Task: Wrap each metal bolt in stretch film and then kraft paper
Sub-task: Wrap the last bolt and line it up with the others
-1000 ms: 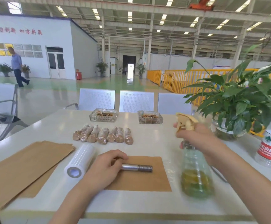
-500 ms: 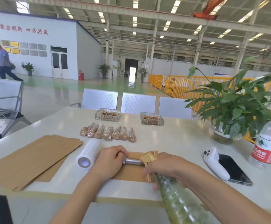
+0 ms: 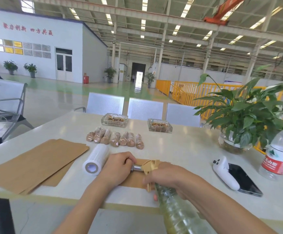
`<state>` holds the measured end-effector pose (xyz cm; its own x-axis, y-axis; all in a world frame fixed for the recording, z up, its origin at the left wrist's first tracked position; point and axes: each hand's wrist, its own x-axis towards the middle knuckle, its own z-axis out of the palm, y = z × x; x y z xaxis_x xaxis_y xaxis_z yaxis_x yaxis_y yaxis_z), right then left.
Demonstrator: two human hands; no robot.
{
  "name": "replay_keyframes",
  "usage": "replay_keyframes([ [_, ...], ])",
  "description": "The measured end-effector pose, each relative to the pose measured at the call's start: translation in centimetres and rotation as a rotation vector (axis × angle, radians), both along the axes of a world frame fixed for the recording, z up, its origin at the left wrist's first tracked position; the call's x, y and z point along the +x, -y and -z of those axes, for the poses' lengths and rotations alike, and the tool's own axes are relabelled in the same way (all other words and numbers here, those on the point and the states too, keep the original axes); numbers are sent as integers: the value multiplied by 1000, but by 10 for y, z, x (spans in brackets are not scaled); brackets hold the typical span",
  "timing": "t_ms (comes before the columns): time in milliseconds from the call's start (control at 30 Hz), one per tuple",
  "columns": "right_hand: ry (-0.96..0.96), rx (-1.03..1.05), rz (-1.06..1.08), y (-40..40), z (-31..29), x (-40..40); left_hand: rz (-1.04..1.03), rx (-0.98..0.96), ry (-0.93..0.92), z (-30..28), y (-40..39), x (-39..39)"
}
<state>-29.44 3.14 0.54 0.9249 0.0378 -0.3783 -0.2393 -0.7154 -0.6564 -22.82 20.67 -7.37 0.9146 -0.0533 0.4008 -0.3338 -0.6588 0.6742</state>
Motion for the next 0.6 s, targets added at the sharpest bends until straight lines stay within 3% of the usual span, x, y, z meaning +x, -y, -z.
replay_keyframes([
  [233,329,-9,128,20,20,-29,0,27,-2,1,0,1],
  [433,344,81,129,-1,38,-41,24,31,5,3,0,2],
  [600,267,-11,115,-16,35,-35,26,16,17,4,-1,6],
])
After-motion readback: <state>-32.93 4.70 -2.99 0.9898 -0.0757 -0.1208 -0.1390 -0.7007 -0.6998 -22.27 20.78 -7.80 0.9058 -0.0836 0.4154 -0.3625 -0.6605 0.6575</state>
